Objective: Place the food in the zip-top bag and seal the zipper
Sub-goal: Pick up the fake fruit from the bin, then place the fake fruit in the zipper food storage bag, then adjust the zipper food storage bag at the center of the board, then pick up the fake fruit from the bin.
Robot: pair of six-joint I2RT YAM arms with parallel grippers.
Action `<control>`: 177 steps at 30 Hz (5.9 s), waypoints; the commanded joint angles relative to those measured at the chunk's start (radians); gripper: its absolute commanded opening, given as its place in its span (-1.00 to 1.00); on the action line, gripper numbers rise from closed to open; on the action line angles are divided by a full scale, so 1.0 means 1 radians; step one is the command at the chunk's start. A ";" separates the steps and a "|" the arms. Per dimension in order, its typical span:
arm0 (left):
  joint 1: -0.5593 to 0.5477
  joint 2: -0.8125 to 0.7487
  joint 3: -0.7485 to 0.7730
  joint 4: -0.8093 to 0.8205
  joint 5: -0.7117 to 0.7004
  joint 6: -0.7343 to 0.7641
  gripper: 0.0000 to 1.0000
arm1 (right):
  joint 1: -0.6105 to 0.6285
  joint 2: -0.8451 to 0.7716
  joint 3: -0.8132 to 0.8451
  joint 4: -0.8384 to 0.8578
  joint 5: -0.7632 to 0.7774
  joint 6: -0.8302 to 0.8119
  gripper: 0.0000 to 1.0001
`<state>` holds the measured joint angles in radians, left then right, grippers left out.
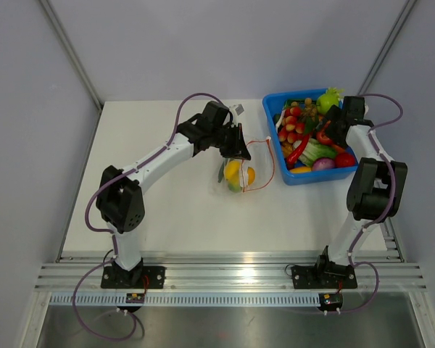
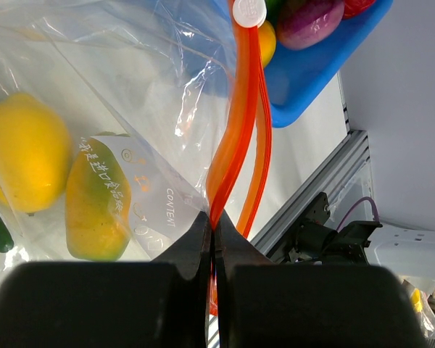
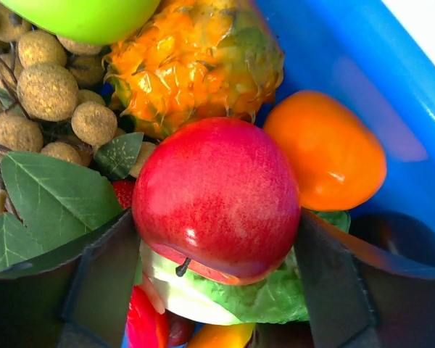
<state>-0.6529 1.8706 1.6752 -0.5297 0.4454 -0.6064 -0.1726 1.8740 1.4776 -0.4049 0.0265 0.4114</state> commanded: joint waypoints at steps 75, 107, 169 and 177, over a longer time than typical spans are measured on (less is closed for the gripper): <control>0.042 -0.090 -0.051 0.069 0.053 -0.013 -1.00 | 0.628 -0.677 -0.491 -0.091 0.090 0.141 0.39; 0.121 -0.136 -0.040 -0.004 0.010 0.030 -1.00 | 0.648 -0.624 -0.330 -0.008 -0.091 0.136 -1.00; 0.119 -0.053 0.054 -0.020 0.044 0.037 -1.00 | 0.134 0.135 0.401 -0.021 0.122 -0.091 0.13; 0.119 -0.041 0.060 -0.015 0.056 0.031 -1.00 | 0.133 0.224 0.486 -0.061 0.084 -0.097 0.09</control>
<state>-0.5320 1.8210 1.6833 -0.5739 0.4683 -0.5758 -0.0391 2.0678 1.9079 -0.4557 0.1337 0.3325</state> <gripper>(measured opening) 0.008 0.558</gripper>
